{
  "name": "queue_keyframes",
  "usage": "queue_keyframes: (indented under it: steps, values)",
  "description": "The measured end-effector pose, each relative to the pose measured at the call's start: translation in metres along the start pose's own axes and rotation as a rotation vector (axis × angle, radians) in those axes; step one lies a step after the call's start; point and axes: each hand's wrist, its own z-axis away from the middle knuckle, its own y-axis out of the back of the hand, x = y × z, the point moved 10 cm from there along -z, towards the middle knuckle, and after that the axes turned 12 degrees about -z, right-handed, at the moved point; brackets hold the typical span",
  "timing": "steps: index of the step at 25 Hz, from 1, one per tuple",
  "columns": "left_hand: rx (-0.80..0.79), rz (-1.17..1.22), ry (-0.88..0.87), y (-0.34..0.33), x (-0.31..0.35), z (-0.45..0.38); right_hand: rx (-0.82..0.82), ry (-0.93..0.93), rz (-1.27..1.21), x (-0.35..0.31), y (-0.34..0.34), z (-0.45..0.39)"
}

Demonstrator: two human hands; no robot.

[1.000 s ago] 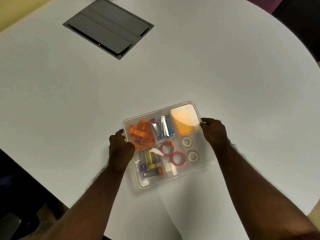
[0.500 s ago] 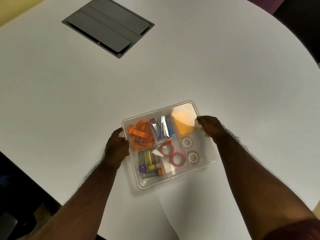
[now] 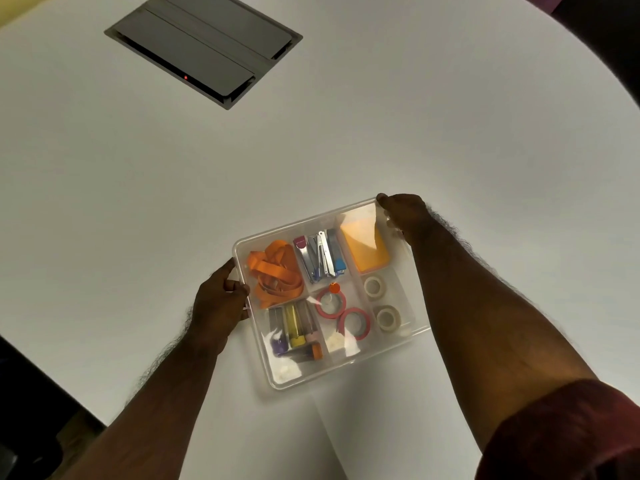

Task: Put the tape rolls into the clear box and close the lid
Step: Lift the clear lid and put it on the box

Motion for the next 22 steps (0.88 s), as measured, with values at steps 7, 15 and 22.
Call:
queue_keyframes:
  steps: [7, 15, 22]
  values:
    - [0.029, -0.022, 0.001, 0.002, 0.0, -0.002, -0.035, -0.074, -0.038, 0.006, -0.005, -0.008]
    - [0.064, -0.029, -0.016, 0.003, 0.002, 0.01, -0.091, -0.039, -0.213, 0.016, 0.009, 0.038]
    - [-0.249, 0.148, 0.132, -0.026, -0.063, 0.072, -0.361, -0.27, -0.277, 0.125, 0.054, 0.118]
